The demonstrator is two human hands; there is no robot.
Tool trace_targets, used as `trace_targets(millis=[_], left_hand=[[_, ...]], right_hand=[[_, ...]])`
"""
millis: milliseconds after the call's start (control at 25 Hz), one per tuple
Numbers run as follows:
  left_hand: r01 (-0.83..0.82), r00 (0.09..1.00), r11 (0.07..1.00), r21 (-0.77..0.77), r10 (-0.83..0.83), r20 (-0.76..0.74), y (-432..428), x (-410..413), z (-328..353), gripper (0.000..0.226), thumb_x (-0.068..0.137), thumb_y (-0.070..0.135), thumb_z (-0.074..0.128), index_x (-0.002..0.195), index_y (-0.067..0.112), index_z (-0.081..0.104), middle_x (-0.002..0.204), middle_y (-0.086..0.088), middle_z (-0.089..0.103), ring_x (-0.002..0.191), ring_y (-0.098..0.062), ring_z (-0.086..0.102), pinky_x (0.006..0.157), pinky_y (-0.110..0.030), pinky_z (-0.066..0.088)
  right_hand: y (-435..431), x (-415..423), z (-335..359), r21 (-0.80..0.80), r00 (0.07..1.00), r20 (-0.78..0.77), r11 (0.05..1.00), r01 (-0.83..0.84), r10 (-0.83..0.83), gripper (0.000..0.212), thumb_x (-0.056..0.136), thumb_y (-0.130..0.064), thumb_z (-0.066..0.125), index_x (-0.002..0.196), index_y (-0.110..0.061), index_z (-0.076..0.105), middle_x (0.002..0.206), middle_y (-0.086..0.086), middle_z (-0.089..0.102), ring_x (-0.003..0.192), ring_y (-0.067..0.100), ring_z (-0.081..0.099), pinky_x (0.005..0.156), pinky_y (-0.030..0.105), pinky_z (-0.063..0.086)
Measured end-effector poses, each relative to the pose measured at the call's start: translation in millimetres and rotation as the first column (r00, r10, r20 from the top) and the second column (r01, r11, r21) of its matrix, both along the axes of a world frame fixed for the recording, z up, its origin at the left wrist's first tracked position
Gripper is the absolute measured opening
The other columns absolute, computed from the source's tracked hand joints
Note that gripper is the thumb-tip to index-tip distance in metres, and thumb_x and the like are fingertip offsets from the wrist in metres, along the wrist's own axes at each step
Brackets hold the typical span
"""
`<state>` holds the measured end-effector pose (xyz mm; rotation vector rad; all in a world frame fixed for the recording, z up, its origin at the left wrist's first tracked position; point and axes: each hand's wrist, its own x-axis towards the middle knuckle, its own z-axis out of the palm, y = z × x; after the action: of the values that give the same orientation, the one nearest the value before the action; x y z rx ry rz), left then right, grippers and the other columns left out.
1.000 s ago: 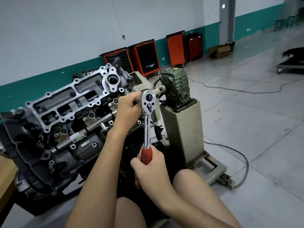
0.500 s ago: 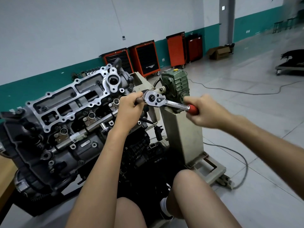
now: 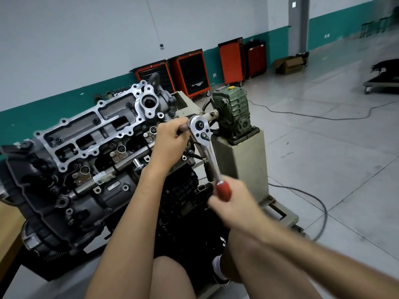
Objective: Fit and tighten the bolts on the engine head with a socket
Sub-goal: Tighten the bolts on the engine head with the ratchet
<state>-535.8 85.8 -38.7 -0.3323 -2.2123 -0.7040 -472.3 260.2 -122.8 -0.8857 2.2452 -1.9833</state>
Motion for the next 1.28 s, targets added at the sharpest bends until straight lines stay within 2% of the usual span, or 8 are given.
trace_targets(millis=[160, 280, 480, 680, 880, 1040, 1160, 1280], left_hand=[[0.001, 1.0, 1.0, -0.015, -0.001, -0.006, 6, -3, 3, 0.023, 0.082, -0.005, 0.049, 0.059, -0.007, 0.046, 0.051, -0.008, 0.041, 0.05, -0.005, 0.03, 0.048, -0.018, 0.023], [0.013, 0.999, 0.999, 0.042, -0.011, -0.032, 1, 0, 0, 0.024, 0.082, -0.006, 0.048, 0.06, 0.002, 0.046, 0.05, 0.007, 0.044, 0.048, -0.002, 0.033, 0.046, -0.014, 0.023], [-0.019, 0.999, 0.999, 0.041, 0.021, -0.048, 2, 0, -3, 0.025, 0.08, -0.008, 0.047, 0.056, -0.007, 0.042, 0.048, -0.001, 0.038, 0.047, -0.001, 0.033, 0.044, -0.015, 0.023], [-0.011, 0.999, 0.998, 0.055, 0.013, -0.037, -1, -1, -3, 0.02, 0.081, -0.012, 0.055, 0.061, -0.009, 0.05, 0.052, -0.012, 0.048, 0.052, -0.005, 0.037, 0.046, -0.028, 0.032], [-0.006, 1.0, 1.0, 0.028, 0.007, -0.012, 0, -1, -1, 0.018, 0.079, -0.003, 0.048, 0.063, -0.011, 0.052, 0.054, -0.02, 0.051, 0.052, -0.004, 0.036, 0.046, -0.026, 0.031], [0.016, 1.0, 0.999, 0.034, -0.015, -0.028, 5, -2, 1, 0.026, 0.08, 0.003, 0.045, 0.054, 0.0, 0.043, 0.048, 0.002, 0.033, 0.047, -0.002, 0.028, 0.045, -0.015, 0.019], [-0.006, 0.999, 0.999, 0.051, 0.009, -0.049, 3, -1, -1, 0.026, 0.083, -0.005, 0.045, 0.057, -0.005, 0.047, 0.047, 0.001, 0.035, 0.047, -0.002, 0.031, 0.044, -0.014, 0.022], [-0.038, 0.998, 0.998, 0.04, 0.04, -0.052, 3, -2, -4, 0.022, 0.081, -0.011, 0.045, 0.059, -0.01, 0.046, 0.048, -0.01, 0.04, 0.048, -0.004, 0.032, 0.046, -0.017, 0.023]], right_hand=[[73, -91, 62, 0.467, 0.846, -0.531, 0.849, 0.246, 0.047, 0.038, 0.077, 0.004, 0.062, 0.066, -0.024, 0.039, 0.052, -0.011, 0.038, 0.045, 0.002, 0.035, 0.048, 0.019, 0.026], [74, -115, 89, 0.464, 0.702, -0.709, 0.792, 0.396, 0.064, 0.04, 0.073, -0.002, 0.063, 0.067, -0.031, 0.035, 0.051, -0.012, 0.036, 0.046, 0.011, 0.036, 0.051, 0.027, 0.027], [23, -31, 9, 0.112, 0.974, -0.211, 0.989, 0.102, -0.077, 0.039, 0.076, 0.005, 0.062, 0.062, -0.023, 0.039, 0.05, -0.009, 0.039, 0.047, 0.009, 0.037, 0.048, 0.024, 0.034], [-72, 48, -9, -0.381, 0.963, 0.252, 0.924, 0.007, 0.097, 0.02, 0.067, -0.011, 0.053, 0.061, -0.023, 0.039, 0.045, -0.009, 0.034, 0.036, 0.009, 0.033, 0.036, 0.02, 0.032], [26, -29, 8, 0.142, 0.98, -0.198, 0.989, 0.03, -0.001, 0.031, 0.073, -0.003, 0.059, 0.061, -0.023, 0.039, 0.049, -0.012, 0.039, 0.045, 0.006, 0.034, 0.046, 0.021, 0.032], [77, -104, 77, 0.433, 0.735, -0.676, 0.839, 0.33, 0.059, 0.024, 0.077, -0.015, 0.058, 0.069, -0.025, 0.037, 0.049, -0.015, 0.035, 0.043, -0.002, 0.035, 0.048, 0.022, 0.023], [65, -96, 69, 0.389, 0.777, -0.628, 0.849, 0.358, -0.041, 0.033, 0.077, -0.011, 0.06, 0.066, -0.028, 0.034, 0.053, -0.01, 0.039, 0.046, 0.007, 0.04, 0.05, 0.026, 0.027], [30, -39, 10, 0.158, 0.945, -0.274, 0.961, 0.226, -0.178, 0.04, 0.078, -0.002, 0.065, 0.061, -0.024, 0.037, 0.052, -0.006, 0.038, 0.047, 0.013, 0.037, 0.046, 0.022, 0.031]])
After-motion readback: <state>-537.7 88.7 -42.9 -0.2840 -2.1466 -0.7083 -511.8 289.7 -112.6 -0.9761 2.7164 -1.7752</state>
